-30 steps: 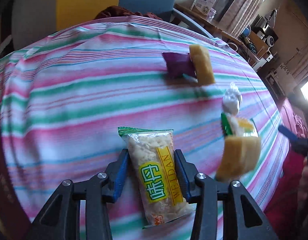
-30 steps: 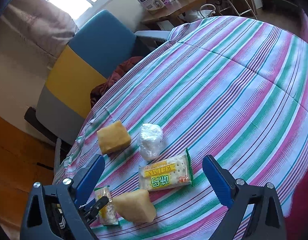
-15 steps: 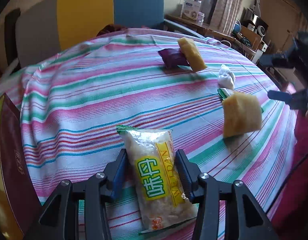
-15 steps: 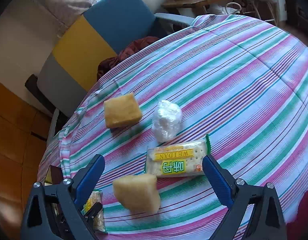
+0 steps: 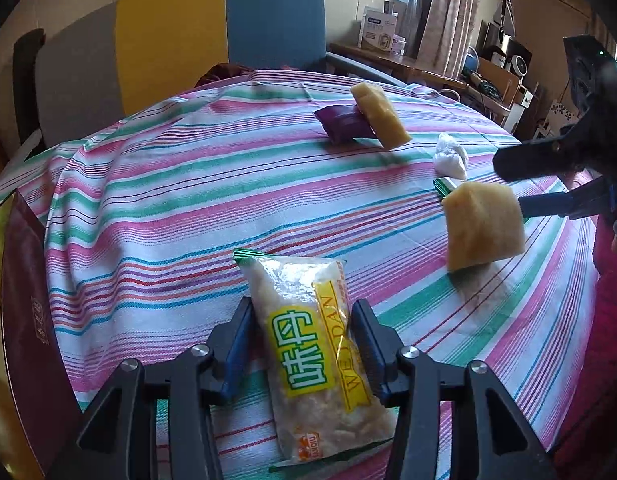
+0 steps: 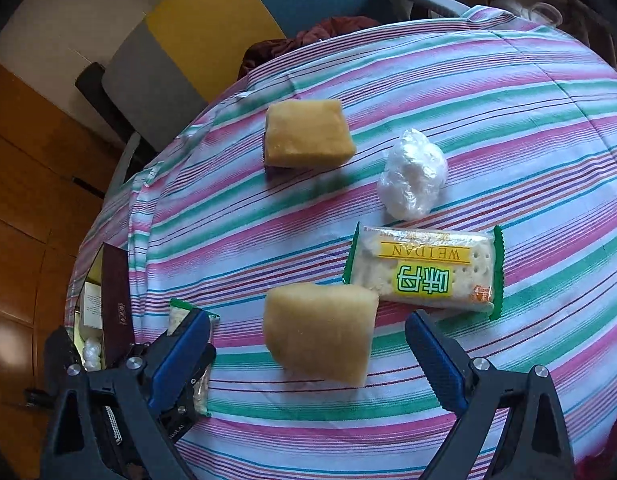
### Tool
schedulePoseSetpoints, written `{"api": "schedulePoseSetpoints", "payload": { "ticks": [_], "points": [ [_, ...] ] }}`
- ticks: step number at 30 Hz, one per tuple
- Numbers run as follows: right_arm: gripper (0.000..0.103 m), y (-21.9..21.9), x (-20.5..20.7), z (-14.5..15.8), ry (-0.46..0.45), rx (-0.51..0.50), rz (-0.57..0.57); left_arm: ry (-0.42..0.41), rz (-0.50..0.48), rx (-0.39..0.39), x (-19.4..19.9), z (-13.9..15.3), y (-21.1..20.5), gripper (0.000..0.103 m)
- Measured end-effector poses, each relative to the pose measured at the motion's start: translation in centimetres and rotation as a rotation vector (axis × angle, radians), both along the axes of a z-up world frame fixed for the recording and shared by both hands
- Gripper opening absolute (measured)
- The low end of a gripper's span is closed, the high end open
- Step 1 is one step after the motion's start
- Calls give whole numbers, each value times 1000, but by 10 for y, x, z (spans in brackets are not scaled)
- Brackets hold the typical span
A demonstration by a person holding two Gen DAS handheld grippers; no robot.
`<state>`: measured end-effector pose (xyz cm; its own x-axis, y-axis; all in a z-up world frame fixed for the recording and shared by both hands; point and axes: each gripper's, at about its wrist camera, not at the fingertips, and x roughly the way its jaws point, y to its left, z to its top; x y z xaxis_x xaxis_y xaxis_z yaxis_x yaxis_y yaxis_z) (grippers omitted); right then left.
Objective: Organize objects
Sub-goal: 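Carry the cracker packet into the tray with the left tool while the right tool grasps a yellow sponge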
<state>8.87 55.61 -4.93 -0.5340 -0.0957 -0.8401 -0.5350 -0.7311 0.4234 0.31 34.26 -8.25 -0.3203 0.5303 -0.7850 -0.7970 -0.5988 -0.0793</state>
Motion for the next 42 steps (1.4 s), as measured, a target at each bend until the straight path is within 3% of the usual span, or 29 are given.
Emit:
{"api": "schedulePoseSetpoints", "payload": {
  "ticks": [3, 7, 14, 15, 19, 23, 31, 35, 42],
  "points": [
    [100, -6, -8, -8, -73, 20, 30, 0, 0, 5, 0, 0, -1, 50],
    [100, -11, -14, -6, -101, 105, 46, -1, 0, 10, 0, 0, -2, 50],
    [101, -7, -17, -15, -146, 109, 42, -13, 0, 23, -2, -1, -4, 50],
    [99, -8, -18, -17, -153, 103, 48, -14, 0, 25, -2, -1, -4, 50],
    [71, -11, -21, -30, -212, 74, 75, -17, 0, 29, -2, -1, -5, 50],
    [58, -9, -19, -30, -189, 79, 55, -18, 2, 30, -2, -1, -5, 49],
    [59, -8, -25, -35, -193, 90, 85, -12, 7, 19, -1, 1, -6, 47],
    [59, -6, -23, -35, -183, 81, 77, -53, 36, 11, -3, 7, -11, 44],
    [58, -13, -24, -35, -184, 133, 97, -57, 80, 155, 0, 67, -57, 42]
  ]
}}
